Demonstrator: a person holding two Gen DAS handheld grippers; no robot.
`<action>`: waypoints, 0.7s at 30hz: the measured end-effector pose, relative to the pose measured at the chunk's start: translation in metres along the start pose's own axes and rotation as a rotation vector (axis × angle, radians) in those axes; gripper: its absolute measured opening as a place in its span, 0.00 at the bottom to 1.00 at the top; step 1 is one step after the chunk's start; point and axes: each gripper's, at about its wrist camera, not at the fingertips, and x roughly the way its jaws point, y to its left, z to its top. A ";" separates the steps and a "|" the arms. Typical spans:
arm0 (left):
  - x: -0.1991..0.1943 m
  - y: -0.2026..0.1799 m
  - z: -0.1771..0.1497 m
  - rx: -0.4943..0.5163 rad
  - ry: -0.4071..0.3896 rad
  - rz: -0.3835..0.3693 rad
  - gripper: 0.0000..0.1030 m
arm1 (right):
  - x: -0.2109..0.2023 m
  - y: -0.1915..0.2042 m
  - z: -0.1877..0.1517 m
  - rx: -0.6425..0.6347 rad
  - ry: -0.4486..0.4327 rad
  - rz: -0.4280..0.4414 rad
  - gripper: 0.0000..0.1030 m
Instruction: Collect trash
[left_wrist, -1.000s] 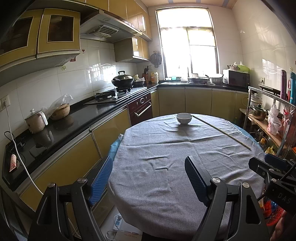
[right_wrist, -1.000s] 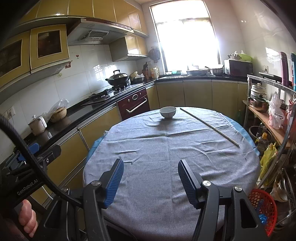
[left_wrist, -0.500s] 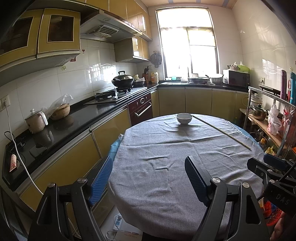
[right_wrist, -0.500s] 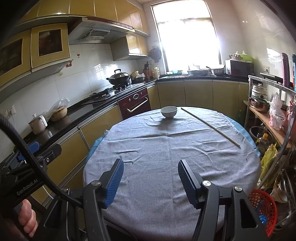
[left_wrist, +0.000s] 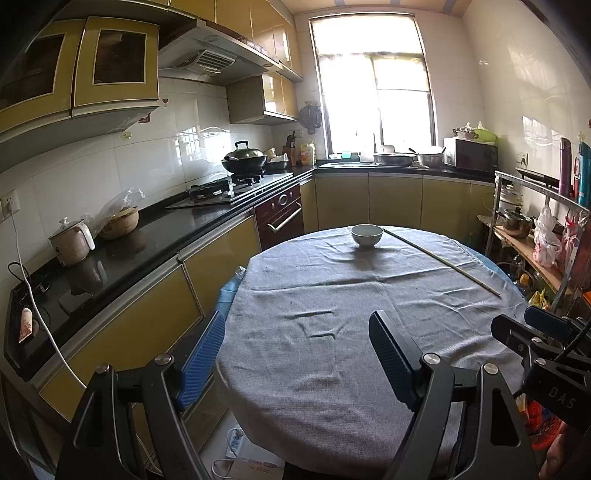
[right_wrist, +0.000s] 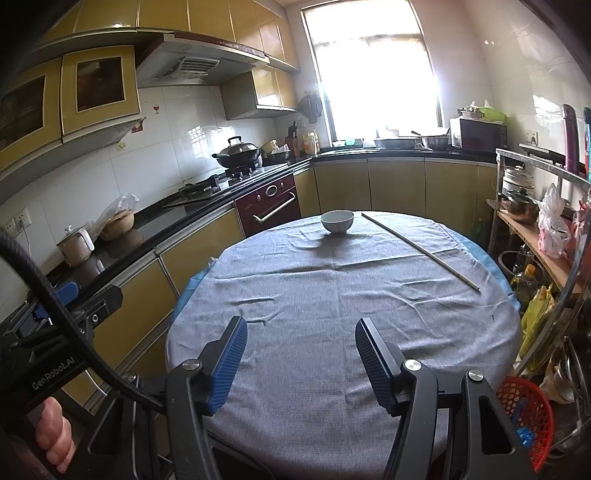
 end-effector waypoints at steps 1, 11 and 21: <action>0.000 0.000 0.000 0.000 0.001 -0.001 0.79 | 0.000 0.000 0.000 0.000 0.000 0.000 0.63; 0.000 -0.001 -0.001 0.001 0.001 -0.001 0.79 | 0.003 -0.001 -0.004 0.003 0.007 -0.001 0.63; 0.001 -0.001 -0.001 0.001 0.003 -0.002 0.79 | 0.003 -0.004 -0.005 0.005 0.010 -0.002 0.63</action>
